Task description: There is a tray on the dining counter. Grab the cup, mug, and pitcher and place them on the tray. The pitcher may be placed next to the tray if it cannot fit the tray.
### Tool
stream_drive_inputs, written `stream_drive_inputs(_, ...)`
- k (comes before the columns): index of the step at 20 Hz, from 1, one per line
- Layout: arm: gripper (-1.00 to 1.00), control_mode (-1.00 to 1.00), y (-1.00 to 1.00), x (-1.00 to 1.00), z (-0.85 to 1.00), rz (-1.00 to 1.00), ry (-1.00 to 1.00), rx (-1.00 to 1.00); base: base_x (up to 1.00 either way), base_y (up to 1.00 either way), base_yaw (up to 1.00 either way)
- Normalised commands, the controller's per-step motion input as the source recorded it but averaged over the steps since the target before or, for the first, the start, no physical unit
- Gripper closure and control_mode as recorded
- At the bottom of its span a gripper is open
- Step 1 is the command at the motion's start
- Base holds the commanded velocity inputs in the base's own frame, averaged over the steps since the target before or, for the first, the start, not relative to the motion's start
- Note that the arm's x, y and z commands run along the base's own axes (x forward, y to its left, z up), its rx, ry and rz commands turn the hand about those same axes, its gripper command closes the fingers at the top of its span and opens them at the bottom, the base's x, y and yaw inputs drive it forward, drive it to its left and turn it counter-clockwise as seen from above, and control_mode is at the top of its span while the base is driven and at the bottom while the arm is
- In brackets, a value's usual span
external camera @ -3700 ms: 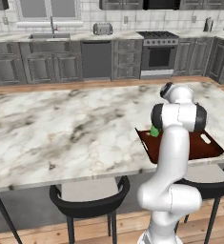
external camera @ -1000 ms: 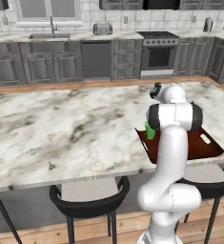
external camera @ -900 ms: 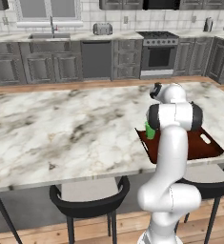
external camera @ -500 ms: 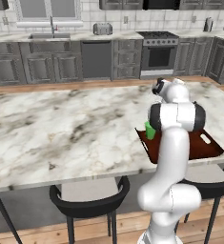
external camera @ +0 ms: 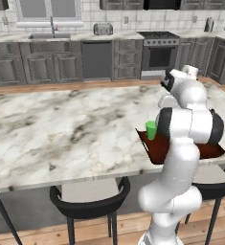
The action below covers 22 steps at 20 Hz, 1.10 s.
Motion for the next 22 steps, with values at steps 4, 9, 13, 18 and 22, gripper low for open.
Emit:
stream_drive_inputs(4, -1.0, -1.0, 0.5, -1.0, 0.77, 0.0, -0.37, -0.2, 0.0, 0.0, 0.0)
stream_drive_inputs(9, -1.0, -1.0, 0.79, -1.0, 0.73, 0.0, -0.24, -0.13, 0.0, 0.0, 0.0)
stream_drive_inputs(13, -1.0, -1.0, 0.6, -1.0, 0.53, -0.1, -0.03, -0.02, 0.0, 0.0, 0.0)
stream_drive_inputs(18, -1.0, -1.0, 0.26, -0.94, 0.49, -0.14, 0.0, 0.0, 0.0, 0.0, 0.0)
stream_drive_inputs(22, -1.0, -1.0, 0.1, -0.75, 0.28, -0.11, 0.0, 0.0, 0.0, 0.0, 0.0)
